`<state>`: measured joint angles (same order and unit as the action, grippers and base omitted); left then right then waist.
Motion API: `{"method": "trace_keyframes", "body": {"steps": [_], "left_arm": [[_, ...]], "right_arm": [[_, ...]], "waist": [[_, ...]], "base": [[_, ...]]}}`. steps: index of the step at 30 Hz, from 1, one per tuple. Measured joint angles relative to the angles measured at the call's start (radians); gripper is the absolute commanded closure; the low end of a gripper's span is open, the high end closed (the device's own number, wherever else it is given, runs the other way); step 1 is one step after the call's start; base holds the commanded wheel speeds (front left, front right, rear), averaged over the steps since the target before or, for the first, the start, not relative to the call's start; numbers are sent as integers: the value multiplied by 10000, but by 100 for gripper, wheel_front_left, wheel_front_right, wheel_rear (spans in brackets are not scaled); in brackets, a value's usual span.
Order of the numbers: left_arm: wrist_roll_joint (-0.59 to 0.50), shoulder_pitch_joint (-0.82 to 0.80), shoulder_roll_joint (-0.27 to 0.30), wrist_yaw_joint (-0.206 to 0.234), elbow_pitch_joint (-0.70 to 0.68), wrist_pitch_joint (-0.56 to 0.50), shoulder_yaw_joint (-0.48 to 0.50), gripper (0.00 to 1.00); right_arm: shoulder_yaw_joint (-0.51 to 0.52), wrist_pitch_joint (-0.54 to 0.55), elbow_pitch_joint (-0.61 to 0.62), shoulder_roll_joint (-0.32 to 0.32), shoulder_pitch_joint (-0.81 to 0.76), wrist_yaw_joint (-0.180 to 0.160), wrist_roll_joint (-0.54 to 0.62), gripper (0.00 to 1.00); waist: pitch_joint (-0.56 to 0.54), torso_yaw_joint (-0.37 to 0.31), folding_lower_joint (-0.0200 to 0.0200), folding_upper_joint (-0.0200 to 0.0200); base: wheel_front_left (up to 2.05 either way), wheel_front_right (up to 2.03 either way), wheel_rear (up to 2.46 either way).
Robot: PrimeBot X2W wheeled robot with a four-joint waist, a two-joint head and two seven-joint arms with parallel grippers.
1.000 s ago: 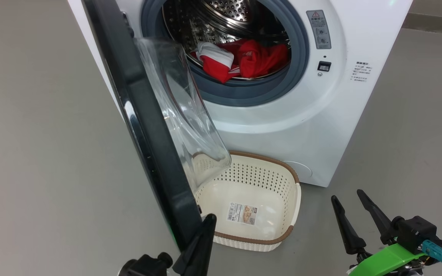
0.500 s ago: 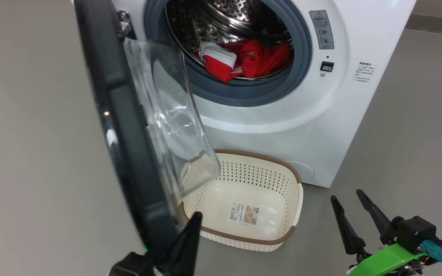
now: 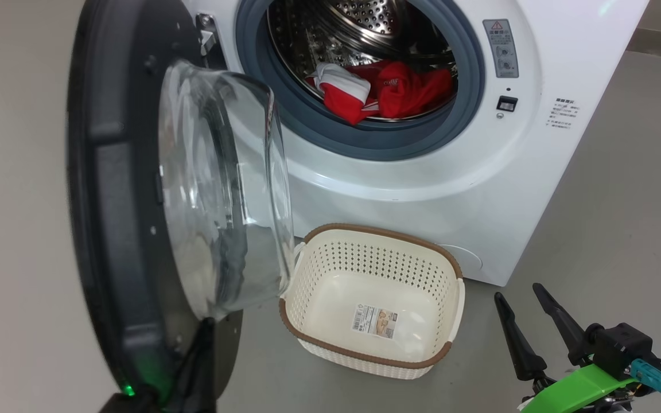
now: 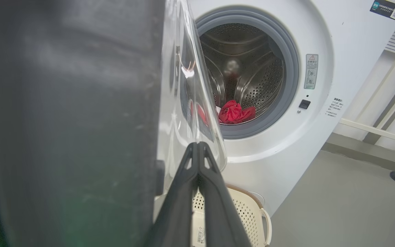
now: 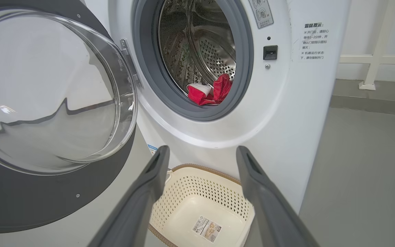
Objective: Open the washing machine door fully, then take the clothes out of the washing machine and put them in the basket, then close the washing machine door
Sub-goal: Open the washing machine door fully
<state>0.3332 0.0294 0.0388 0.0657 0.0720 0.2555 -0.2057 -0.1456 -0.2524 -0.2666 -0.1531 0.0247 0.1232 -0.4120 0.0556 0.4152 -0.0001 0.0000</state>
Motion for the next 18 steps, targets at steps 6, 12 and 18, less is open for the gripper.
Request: {"method": "trace_keyframes", "body": {"steps": [6, 12, 18], "left_arm": [[-96, 141, -4, 40, -35, 0, 1018, 100], [-173, 129, -21, -29, 50, 0, 2080, 100], [-328, -18, -59, -65, 280, 0, 3306, 100]], "right_arm": [[-15, 0, 17, -21, -1, 0, 0, 0], [-73, 0, 17, -29, -1, 0, 0, 0], [-146, 0, 17, -42, 0, 0, 0, 0]], "waist": [[33, 50, 1, 0], [106, 2, 0, 0], [236, -67, 1, 0]], "base": [[0, 0, 0], [0, 0, 0], [0, 0, 0]]}}
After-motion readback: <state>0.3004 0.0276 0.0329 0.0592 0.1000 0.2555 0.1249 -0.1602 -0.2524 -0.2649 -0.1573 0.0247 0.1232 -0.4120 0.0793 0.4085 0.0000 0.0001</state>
